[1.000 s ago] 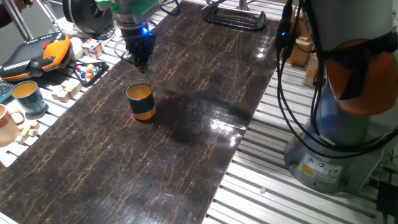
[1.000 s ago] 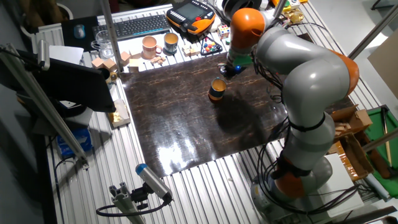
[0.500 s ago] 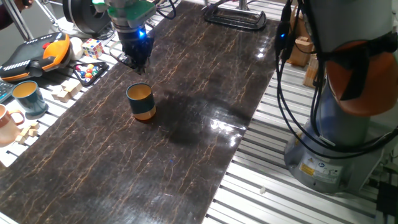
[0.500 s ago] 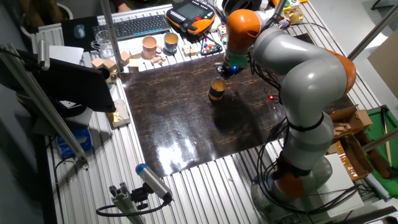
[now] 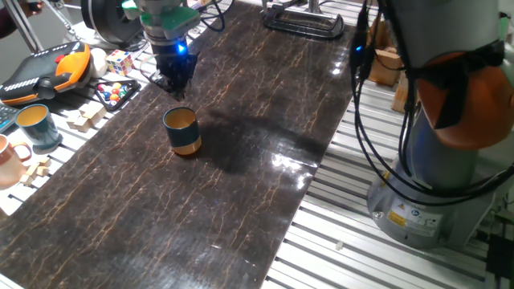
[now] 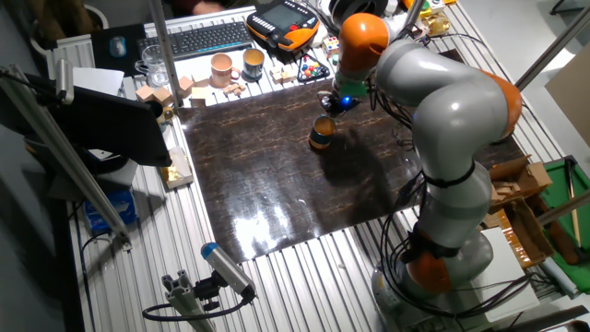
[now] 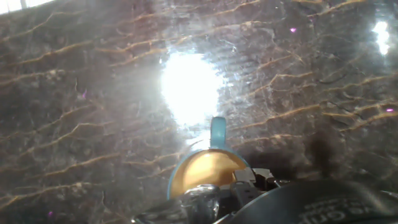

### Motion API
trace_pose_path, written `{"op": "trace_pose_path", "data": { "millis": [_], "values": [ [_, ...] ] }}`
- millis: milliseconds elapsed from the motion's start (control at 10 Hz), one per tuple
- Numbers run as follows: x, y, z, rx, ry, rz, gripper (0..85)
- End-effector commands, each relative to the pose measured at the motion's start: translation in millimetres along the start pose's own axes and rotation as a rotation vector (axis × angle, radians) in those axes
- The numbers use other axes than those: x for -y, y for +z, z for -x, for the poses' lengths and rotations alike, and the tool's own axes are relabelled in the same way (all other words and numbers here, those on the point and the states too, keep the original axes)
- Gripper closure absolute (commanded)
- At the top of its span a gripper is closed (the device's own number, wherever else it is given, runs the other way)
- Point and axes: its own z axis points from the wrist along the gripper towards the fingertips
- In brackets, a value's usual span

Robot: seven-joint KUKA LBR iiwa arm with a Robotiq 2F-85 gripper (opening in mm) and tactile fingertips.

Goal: Pick up the cup

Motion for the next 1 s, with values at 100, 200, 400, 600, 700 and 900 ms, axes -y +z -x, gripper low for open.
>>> {"op": "trace_pose_path", "data": {
  "millis": [100,200,400,600,700,900],
  "values": [
    [-3.1,6.1,2.2,-0.016,0.012,0.008,84.3],
    [-3.5,4.1,2.4,-0.014,0.017,0.005,84.3],
    [-5.2,1.0,6.4,-0.014,0.023,0.013,84.3],
    [-12.8,6.5,9.8,-0.007,0.039,0.021,84.3],
    [-14.4,9.9,11.2,-0.005,0.043,0.018,84.3],
    [-16.0,10.9,11.7,-0.005,0.048,0.021,84.3]
  ]
}}
